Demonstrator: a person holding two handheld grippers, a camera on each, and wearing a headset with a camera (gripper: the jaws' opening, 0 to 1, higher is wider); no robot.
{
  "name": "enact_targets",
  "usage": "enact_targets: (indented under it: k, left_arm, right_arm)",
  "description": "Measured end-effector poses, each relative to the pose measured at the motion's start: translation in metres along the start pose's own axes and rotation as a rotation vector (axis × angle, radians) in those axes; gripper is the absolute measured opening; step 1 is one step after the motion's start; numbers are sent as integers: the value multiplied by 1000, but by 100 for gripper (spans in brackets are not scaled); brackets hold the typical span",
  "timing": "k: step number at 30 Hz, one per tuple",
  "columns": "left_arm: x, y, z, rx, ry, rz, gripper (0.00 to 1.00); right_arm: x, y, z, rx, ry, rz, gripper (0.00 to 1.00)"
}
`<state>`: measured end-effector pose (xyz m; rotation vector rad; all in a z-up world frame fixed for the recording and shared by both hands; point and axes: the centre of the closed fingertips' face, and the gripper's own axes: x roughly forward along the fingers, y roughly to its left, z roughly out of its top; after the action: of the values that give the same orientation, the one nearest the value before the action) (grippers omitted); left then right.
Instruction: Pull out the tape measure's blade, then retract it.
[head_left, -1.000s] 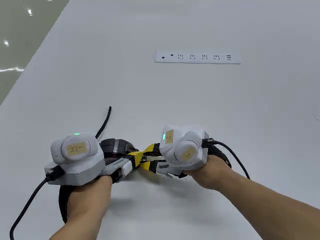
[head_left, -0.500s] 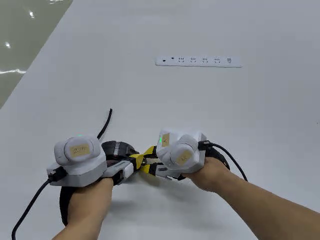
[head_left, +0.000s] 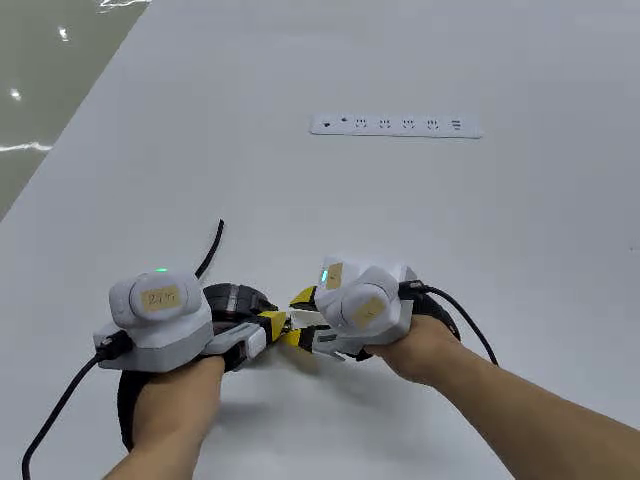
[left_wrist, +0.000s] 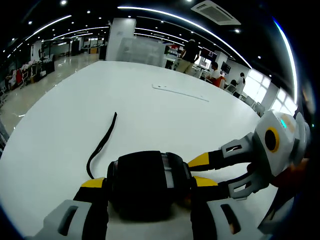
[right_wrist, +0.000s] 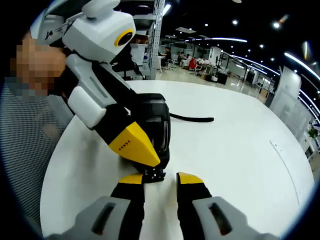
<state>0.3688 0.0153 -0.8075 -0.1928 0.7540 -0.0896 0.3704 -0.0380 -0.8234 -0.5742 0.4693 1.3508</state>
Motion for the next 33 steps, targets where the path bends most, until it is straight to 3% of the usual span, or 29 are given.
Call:
enact_targets:
  k: [6,19,33]
  left_arm:
    - [-2,-2,-2,41,17,-15,64]
    - [-12,-2,1,73,13,-42,66]
    - [-22,2,-2,126,18,-82,67]
  right_arm:
    - [-5,-1,-2,15,-1,-10,25]
    - [-21,-5,-10,61,-4,-42,29]
    - [-47,-2,-30,106,8,-76,33]
